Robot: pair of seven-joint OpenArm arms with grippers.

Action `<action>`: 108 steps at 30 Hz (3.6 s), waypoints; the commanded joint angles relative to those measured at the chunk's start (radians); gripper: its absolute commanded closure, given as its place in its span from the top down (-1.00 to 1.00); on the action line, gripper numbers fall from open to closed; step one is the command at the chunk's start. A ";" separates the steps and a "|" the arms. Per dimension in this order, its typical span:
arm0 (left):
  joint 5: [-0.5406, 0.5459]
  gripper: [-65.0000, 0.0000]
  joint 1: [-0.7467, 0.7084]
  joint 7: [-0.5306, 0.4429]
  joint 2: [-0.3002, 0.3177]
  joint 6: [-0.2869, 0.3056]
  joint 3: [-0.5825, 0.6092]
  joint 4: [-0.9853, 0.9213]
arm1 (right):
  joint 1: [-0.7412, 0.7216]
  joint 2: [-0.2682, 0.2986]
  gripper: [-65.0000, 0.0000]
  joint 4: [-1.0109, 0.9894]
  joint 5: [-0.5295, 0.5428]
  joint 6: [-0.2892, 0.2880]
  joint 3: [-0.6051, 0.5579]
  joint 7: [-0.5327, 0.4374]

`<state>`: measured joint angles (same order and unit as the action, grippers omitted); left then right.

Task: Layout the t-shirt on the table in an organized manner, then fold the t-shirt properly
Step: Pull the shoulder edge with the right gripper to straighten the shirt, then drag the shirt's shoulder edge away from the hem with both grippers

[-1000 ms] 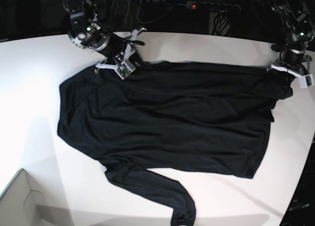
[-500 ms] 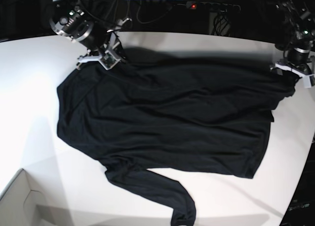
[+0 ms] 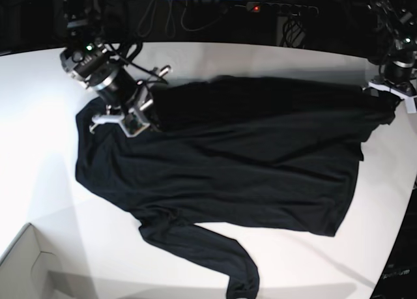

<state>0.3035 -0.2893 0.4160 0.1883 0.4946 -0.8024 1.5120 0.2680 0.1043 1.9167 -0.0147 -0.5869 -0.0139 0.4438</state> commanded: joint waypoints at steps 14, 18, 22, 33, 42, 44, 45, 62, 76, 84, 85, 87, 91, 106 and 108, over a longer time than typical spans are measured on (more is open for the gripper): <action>0.009 -1.00 0.003 -0.026 0.015 0.002 0.002 0.017 | -0.138 0.002 -1.00 -0.164 0.015 -0.002 -0.005 -0.027; 0.009 -1.00 -0.020 -0.026 0.014 0.002 0.002 0.025 | -0.178 0.002 -1.00 -0.182 0.015 -0.002 0.001 -0.018; 0.009 -1.00 -0.024 -0.026 0.014 0.002 0.002 0.025 | -0.192 0.002 -0.68 -0.178 0.015 -0.002 0.001 0.048; 0.010 -1.00 -0.055 -0.026 0.012 0.002 0.002 0.078 | -0.103 -0.024 -0.02 -0.124 0.020 -0.002 -0.008 0.054; 0.009 -1.00 -0.054 -0.026 0.012 0.002 0.002 0.114 | -0.045 -0.090 -0.02 -0.155 0.017 -0.002 -0.122 0.053; 0.009 -1.00 -0.054 -0.026 0.012 0.002 0.002 0.114 | -0.054 -0.090 -0.02 -0.178 0.017 -0.002 -0.137 0.053; 0.009 -1.00 -0.052 -0.026 0.012 0.002 0.002 0.111 | -0.066 -0.090 -0.02 -0.191 0.017 -0.002 -0.139 0.053; 0.009 -1.00 -0.035 -0.026 0.012 0.002 0.004 0.098 | -0.105 -0.087 -0.26 -0.328 0.015 -0.002 -0.146 -0.003; 0.009 -1.00 -0.021 -0.026 0.012 0.000 0.002 0.078 | 0.017 -0.042 -1.00 -0.181 0.015 -0.002 -0.139 -0.052; 0.009 -0.99 -0.020 -0.026 0.012 0.000 0.002 0.078 | -0.009 -0.047 -0.49 -0.184 0.015 -0.002 -0.148 -0.050; 0.009 -0.99 -0.020 -0.026 0.012 0.000 0.002 0.078 | -0.011 -0.047 -0.40 -0.190 0.015 -0.002 -0.148 -0.050; 0.007 -0.99 -0.020 -0.026 0.012 0.000 0.002 0.078 | -0.034 -0.048 -0.25 -0.210 0.015 -0.002 -0.148 -0.050; 0.007 -0.84 -0.020 -0.026 0.012 0.000 0.002 0.078 | -0.065 -0.048 -0.13 -0.282 0.015 -0.002 -0.149 -0.050; 0.007 -0.78 -0.020 -0.026 0.012 -0.001 0.002 0.078 | -0.072 -0.058 -0.95 -0.348 0.015 -0.002 -0.148 -0.059; 0.007 -0.78 -0.020 -0.026 0.012 -0.001 0.002 0.078 | -0.065 -0.056 -1.00 -0.336 0.015 -0.002 -0.143 -0.059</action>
<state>0.2970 -0.3149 0.4160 0.1829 0.4973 -0.7952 1.5761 0.2089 0.0498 1.5627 -0.0147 -0.5835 -0.1593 0.4061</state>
